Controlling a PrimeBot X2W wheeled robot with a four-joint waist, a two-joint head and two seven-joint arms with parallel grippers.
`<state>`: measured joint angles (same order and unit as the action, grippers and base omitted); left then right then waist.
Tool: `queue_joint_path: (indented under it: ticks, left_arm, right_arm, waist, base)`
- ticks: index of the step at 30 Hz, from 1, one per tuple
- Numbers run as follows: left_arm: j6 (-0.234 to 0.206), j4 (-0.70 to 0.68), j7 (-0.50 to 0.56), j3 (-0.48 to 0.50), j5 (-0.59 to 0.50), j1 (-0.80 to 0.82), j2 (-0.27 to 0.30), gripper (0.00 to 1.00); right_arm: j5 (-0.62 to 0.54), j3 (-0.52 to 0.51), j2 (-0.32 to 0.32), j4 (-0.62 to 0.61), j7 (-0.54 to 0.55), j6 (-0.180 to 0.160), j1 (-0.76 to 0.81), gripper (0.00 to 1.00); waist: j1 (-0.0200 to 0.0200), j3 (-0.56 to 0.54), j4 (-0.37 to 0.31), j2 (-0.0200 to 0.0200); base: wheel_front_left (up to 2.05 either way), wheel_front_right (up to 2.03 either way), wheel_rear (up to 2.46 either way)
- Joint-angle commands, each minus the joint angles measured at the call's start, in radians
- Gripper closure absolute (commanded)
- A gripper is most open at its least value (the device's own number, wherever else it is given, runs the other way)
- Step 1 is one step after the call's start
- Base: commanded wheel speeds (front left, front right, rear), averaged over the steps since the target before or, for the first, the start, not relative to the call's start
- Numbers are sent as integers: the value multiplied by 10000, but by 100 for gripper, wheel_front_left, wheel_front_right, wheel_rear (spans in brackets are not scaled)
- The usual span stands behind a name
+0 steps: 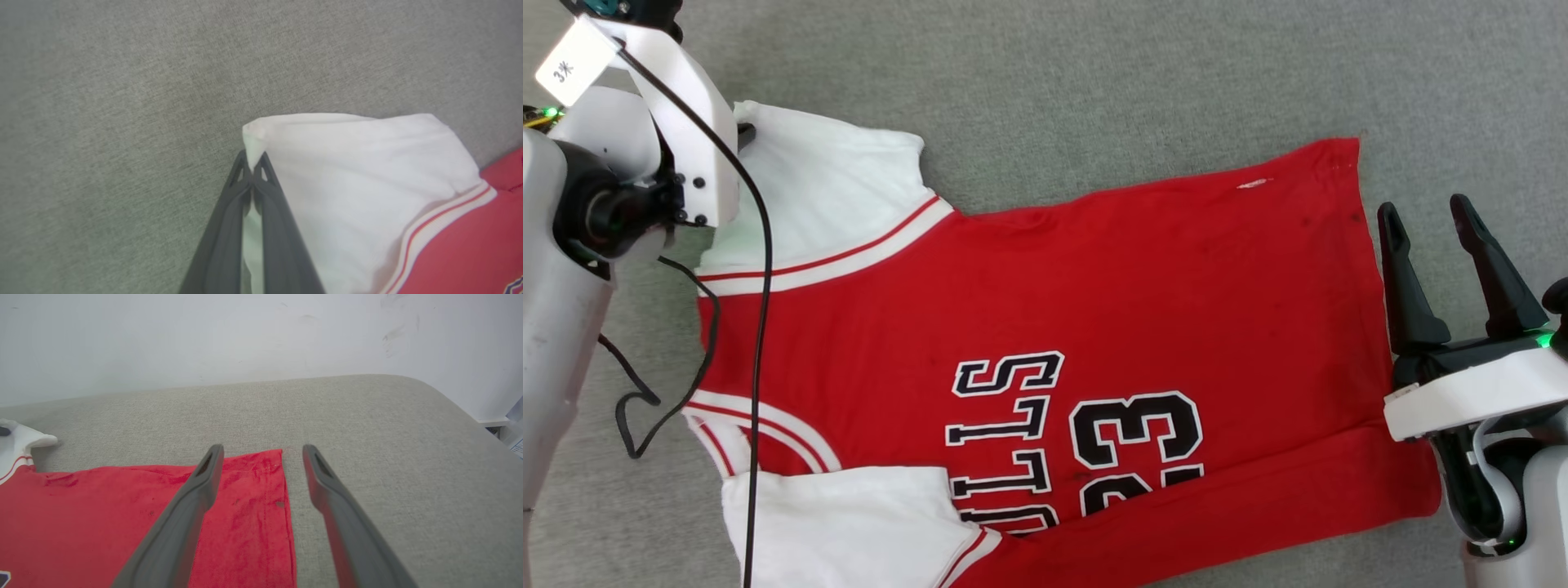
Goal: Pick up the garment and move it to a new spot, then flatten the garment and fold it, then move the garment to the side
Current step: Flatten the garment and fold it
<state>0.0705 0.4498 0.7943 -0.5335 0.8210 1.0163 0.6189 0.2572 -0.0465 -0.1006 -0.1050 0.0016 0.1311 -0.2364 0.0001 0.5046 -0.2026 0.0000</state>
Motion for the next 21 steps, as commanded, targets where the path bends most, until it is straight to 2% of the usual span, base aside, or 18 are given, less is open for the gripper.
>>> queue_joint_path:
  ticks: [1,6,10,15,17,21]
  left_arm:
    - [95,-107,-280,28,-83,-173,-13,100]
    - [258,-685,-1058,7,-25,-651,-25,100]
    - [333,-1603,-1409,-84,-91,-1154,135,100]
    - [15,-3298,-1567,-126,-78,-2093,400,100]
    - [-165,-4086,-1597,-115,-75,-2482,561,100]
    - [-535,-5472,-1678,-98,-153,-3173,808,100]
  right_arm:
    - [-52,-12,-138,-46,122,-8,26,0]
    - [-193,-5,-585,-47,988,-8,130,0]
    - [-406,-283,-980,8,2436,-8,-32,0]
    - [-263,-382,-1553,43,5113,-8,-500,0]
    - [-178,-548,-1662,264,6475,-8,-746,0]
    - [-71,-790,-1866,362,8464,-7,-1449,0]
  waist:
    - [-1,-289,183,0]
    - [-1,-900,523,0]
    - [-1,-1287,867,0]
    - [-1,-1495,1301,0]
    - [-1,-1497,1459,0]
    - [-1,-1437,1800,0]
  base:
    - [0,0,0]
    - [0,0,0]
    - [0,0,0]
    - [0,0,0]
    - [0,0,0]
    - [0,0,0]
